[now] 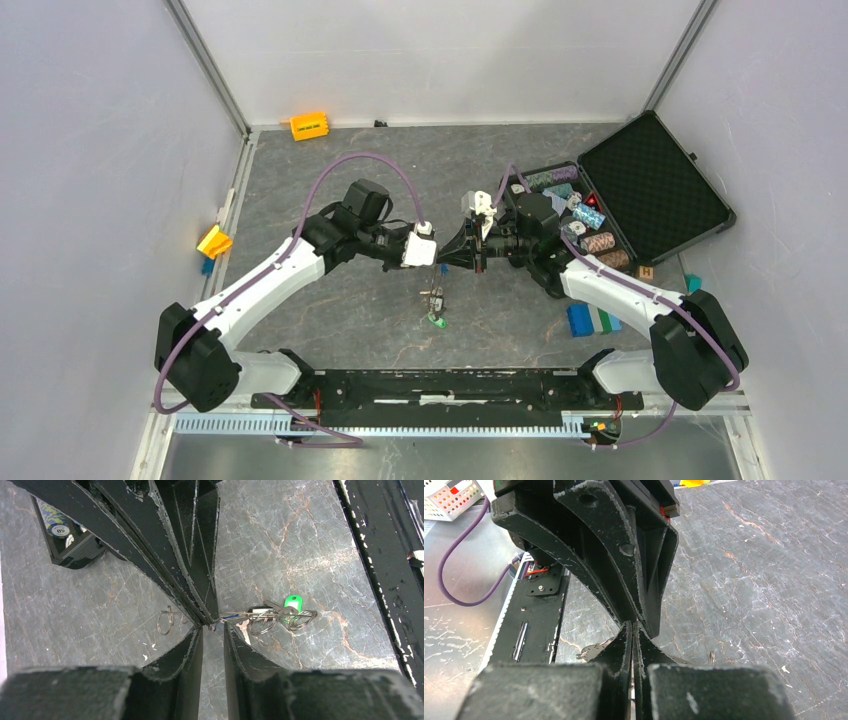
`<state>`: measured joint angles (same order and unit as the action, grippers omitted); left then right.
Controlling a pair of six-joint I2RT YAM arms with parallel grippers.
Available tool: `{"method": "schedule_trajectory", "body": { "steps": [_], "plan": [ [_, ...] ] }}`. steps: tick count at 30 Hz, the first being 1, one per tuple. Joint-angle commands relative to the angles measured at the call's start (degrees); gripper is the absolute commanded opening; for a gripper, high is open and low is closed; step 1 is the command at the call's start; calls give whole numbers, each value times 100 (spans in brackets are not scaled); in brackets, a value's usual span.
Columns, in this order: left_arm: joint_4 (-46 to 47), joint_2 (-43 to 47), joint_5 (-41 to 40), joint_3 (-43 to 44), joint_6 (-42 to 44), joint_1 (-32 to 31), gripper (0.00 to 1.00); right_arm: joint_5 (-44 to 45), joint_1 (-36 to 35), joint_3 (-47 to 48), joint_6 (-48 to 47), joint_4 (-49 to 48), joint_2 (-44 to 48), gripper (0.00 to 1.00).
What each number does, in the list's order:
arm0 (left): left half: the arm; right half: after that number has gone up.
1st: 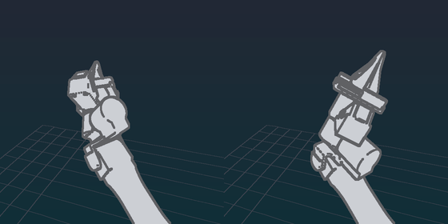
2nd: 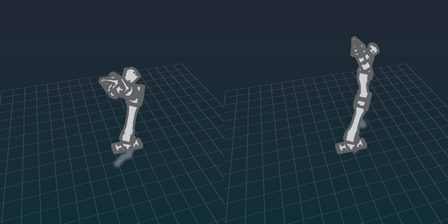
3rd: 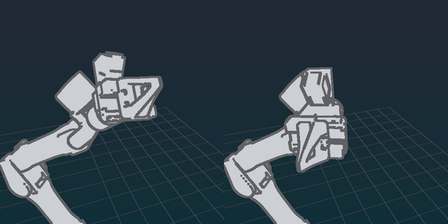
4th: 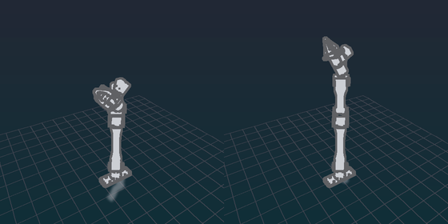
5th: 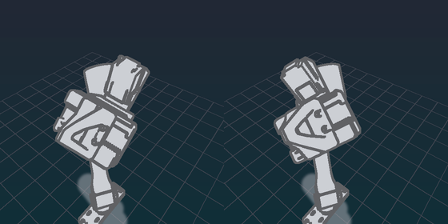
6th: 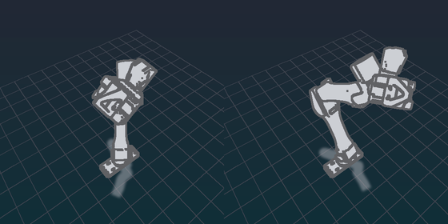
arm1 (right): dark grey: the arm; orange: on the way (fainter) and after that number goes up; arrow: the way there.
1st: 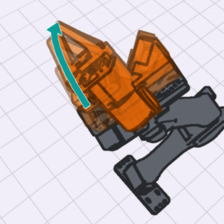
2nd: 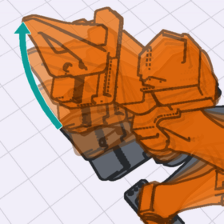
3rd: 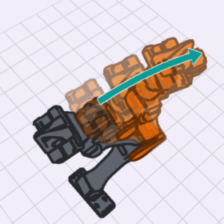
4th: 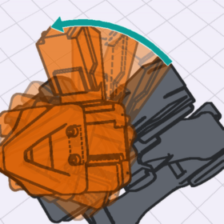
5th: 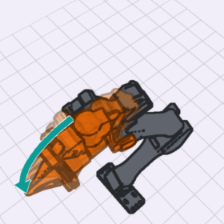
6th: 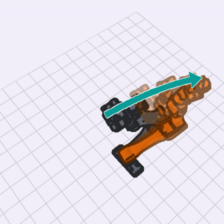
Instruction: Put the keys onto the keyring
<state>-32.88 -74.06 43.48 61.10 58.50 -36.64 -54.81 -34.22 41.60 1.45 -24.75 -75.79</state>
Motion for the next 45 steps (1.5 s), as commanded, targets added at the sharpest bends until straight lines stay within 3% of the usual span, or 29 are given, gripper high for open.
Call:
{"method": "schedule_trajectory", "body": {
  "steps": [1, 11, 17, 23, 32, 45],
  "plan": [
    [77, -21, 213, 95, 249, 26, 26, -56, 12, 164, 23, -328, 134, 0],
    [4, -40, 233, 161, 241, 26, 15, -57, 13, 164, 30, -341, 121, 0],
    [2, 2, 269, 178, 140, 26, 2, -39, 13, 155, -6, -322, 115, 0],
    [36, 112, 53, 289, -555, 25, 2, 154, 12, 234, -500, 114, 129, 0],
    [-34, 428, -949, 472, -1925, -132, 2, 462, 12, 475, -1279, 929, 135, 1],
    [72, 450, -899, 473, -2185, -209, 2, 398, 3, 445, -1150, 811, 37, 9]
  ]
}}
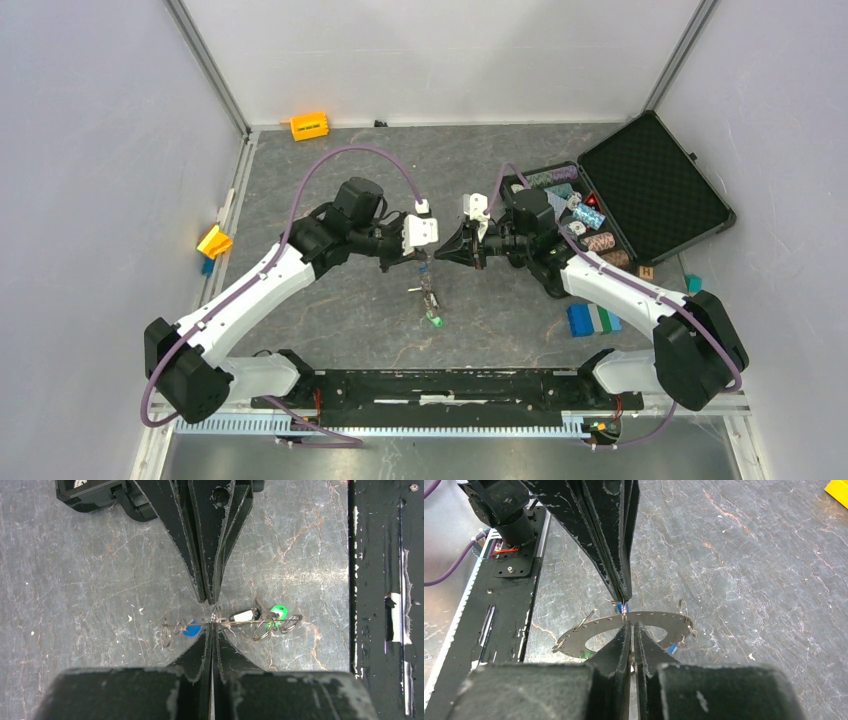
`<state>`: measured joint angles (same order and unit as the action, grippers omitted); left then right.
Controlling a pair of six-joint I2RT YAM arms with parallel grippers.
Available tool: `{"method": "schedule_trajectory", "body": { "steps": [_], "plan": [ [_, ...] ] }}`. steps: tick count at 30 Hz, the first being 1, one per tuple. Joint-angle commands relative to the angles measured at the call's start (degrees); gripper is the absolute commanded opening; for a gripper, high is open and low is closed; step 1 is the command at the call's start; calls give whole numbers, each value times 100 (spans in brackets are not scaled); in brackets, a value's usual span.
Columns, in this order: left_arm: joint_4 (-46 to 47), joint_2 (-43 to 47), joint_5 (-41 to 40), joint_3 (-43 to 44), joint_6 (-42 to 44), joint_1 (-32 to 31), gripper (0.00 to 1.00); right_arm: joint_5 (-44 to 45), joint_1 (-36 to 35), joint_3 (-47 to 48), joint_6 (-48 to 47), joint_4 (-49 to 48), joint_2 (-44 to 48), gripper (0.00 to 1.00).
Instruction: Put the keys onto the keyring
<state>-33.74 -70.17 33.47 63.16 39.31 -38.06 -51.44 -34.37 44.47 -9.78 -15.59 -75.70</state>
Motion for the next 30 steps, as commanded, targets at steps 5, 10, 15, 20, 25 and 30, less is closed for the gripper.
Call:
{"method": "schedule_trajectory", "body": {
  "steps": [5, 10, 15, 20, 25, 30],
  "plan": [
    [183, 30, 85, 219, -275, -105, 2, -78, 16, 159, 2, -132, 38, 18],
    [242, 51, 28, 168, -314, -105, 2, -96, 15, 183, -70, -13, 94, 26],
    [312, 133, -53, -6, -294, -105, 2, 182, 37, 190, -387, 355, 160, 30],
    [67, 351, -463, -311, -113, -96, 2, 119, 80, 56, -607, 549, 230, 39],
    [-349, 835, -998, -671, -161, 225, 5, -6, 20, 115, -1160, 1010, 120, 47],
    [-382, 1390, -1487, -1004, -440, 970, 32, 558, -574, 430, -1778, 1511, -285, 52]
  ]
}}
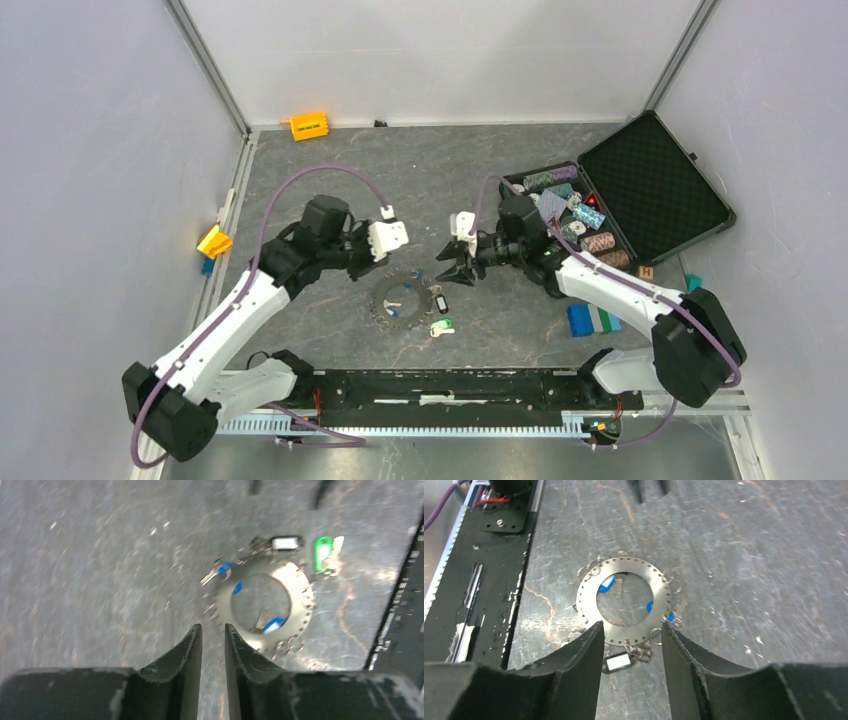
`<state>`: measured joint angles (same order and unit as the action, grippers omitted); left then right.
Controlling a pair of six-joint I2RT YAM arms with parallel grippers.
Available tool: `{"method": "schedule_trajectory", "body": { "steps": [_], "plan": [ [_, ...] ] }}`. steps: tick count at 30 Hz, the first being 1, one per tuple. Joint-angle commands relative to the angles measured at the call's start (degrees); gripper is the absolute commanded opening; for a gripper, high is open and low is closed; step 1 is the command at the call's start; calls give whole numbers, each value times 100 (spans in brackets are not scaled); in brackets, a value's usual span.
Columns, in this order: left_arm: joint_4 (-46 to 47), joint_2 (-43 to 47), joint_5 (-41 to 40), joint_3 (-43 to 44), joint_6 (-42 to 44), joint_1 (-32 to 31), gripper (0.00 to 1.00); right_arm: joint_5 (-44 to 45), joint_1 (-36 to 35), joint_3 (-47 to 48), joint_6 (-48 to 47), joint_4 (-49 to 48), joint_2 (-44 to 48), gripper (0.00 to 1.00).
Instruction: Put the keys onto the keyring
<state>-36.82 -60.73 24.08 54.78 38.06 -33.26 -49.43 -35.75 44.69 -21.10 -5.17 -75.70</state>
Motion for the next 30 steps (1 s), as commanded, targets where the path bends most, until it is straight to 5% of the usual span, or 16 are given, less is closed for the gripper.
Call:
{"method": "schedule_trajectory", "body": {
  "steps": [1, 4, 12, 24, 30],
  "plan": [
    [-80, 517, -653, -221, -385, 635, 39, 492, -617, 521, -715, 507, -438, 53],
    [-28, 725, -1050, -371, -625, 964, 59, 881, -1127, 807, -840, 748, -837, 57],
    [-11, 1231, -1593, -433, -1053, 1805, 90, 2082, -2195, 1456, -873, 1034, -2038, 68],
    [399, 1282, -1629, -449, -1166, 1937, 95, 3015, -2839, 2657, -570, 1508, -3438, 73],
    [539, 1188, -1373, -460, -1192, 1937, 96, 3433, -2841, 2494, -696, 1580, -3570, 71]
  ]
}}
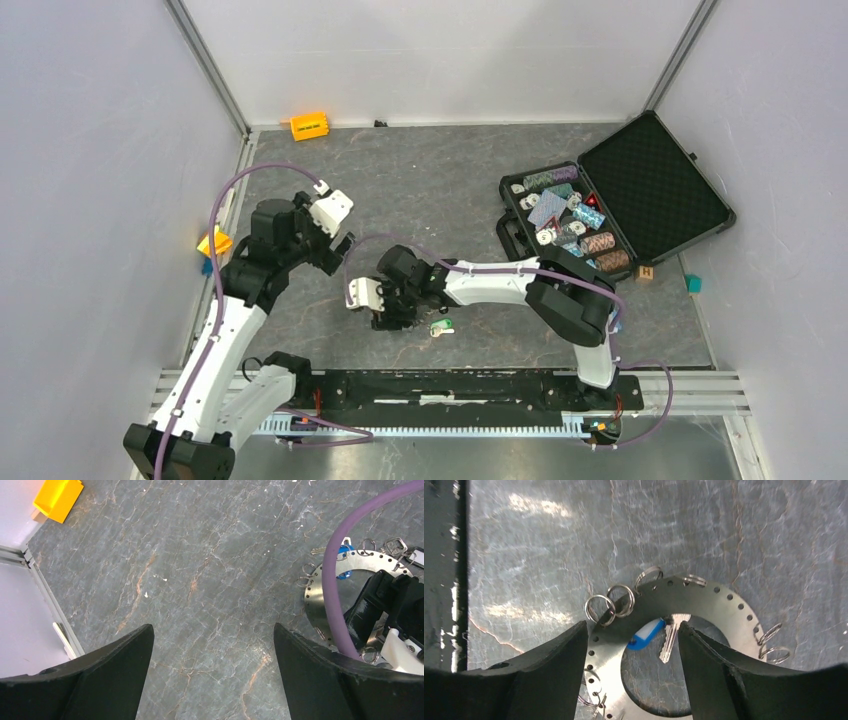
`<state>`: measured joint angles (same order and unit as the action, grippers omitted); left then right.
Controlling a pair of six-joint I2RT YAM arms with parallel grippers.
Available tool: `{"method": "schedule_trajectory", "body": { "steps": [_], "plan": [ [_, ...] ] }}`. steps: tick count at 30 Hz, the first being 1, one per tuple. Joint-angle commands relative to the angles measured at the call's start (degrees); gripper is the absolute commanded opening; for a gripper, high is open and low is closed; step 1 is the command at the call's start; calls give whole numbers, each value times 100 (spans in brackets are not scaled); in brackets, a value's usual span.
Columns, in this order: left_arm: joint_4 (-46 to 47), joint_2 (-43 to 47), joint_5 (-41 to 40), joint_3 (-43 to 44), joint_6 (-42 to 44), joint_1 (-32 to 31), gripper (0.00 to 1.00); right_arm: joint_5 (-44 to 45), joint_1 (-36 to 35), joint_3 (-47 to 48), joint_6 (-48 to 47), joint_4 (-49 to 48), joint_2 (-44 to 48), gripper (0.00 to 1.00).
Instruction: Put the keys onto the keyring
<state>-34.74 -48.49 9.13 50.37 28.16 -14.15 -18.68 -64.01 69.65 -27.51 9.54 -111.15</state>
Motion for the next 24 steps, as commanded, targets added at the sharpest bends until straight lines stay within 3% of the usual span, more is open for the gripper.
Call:
{"method": "schedule_trajectory", "body": {
  "steps": [1, 6, 19, 24],
  "plan": [
    [345, -46, 149, -16, -198, 27, 96, 367, -2, -78, -69, 109, 20, 71],
    [431, -74, 236, -70, -186, 27, 96, 347, 62, -467, -100, 181, 233, 71],
    [451, -66, 582, -262, -90, 27, 98, 386, 1005, -1212, -71, 285, 707, 51],
    [498, -134, 685, -321, -77, 27, 98, 219, 1308, -1269, -122, 276, 867, 49]
  ]
}}
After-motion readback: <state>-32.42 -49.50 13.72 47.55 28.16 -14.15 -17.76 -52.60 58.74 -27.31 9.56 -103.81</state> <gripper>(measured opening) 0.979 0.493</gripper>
